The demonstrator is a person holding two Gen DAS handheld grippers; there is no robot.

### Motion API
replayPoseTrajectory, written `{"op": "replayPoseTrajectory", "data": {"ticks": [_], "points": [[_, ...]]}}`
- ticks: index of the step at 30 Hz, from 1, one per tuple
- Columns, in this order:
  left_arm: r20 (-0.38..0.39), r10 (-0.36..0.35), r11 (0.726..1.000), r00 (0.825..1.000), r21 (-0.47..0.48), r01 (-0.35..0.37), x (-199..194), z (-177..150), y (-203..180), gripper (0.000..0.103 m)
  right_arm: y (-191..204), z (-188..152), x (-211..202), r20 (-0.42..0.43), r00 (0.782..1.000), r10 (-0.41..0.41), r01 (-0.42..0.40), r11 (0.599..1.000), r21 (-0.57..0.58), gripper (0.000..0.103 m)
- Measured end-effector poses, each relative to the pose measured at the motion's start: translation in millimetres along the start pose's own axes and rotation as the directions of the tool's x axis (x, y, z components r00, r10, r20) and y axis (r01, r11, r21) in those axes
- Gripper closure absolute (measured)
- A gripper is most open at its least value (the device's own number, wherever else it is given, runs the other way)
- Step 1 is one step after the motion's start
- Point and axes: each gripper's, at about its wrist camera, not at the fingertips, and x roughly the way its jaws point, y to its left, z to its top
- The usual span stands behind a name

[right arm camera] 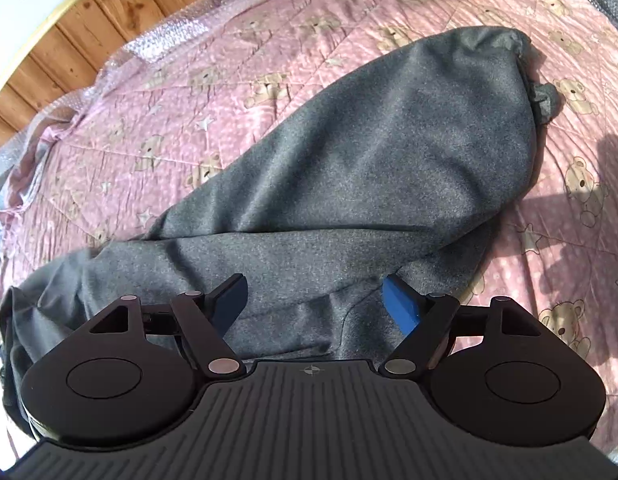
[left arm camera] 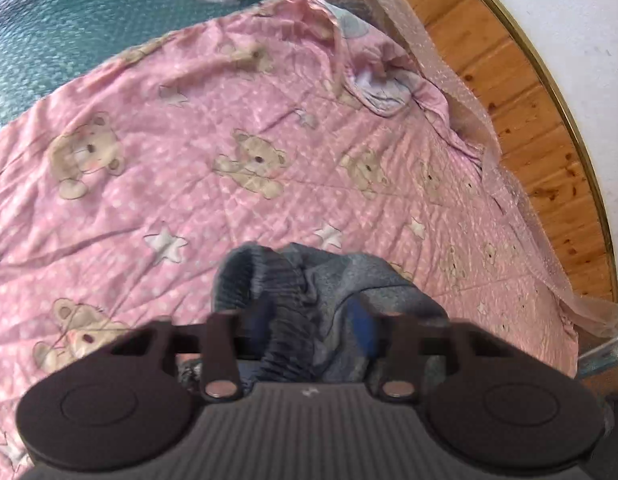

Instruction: Fold clothes

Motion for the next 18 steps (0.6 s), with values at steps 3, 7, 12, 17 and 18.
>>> {"op": "replayPoseTrajectory", "data": {"ticks": [3,7,12,17,18], "points": [[0.024,-0.143,0.986,0.989,0.090,0.141,-15.5,13.0,-38.3,0.103,-6.3,-2.4,2.6,-0.011,1.000,-0.010,0.010,1.000,-0.003,0.026],[0.159,-0.443,0.873,0.882,0.297,0.385,-131.1,19.9,-93.1,0.103,-27.8,1.6,0.2,-0.001,1.000,-0.023,0.023,0.998,0.052,0.026],[0.133,-0.431,0.879,0.893,0.285,0.382,-169.0,9.9,-79.0,0.056,-42.6,5.8,6.5,0.019,1.000,-0.010,0.007,0.991,0.131,0.026],[0.015,-0.161,0.987,0.987,0.011,0.161,-54.5,-3.0,-4.9,0.031,-24.5,-1.7,15.5,0.007,1.000,0.030,-0.031,0.988,0.154,0.026],[-0.008,-0.118,0.993,0.993,-0.014,0.118,-36.5,-4.0,2.5,0.033,-19.4,-4.3,13.7,0.004,0.999,0.035,-0.035,0.990,0.138,0.026]]}}
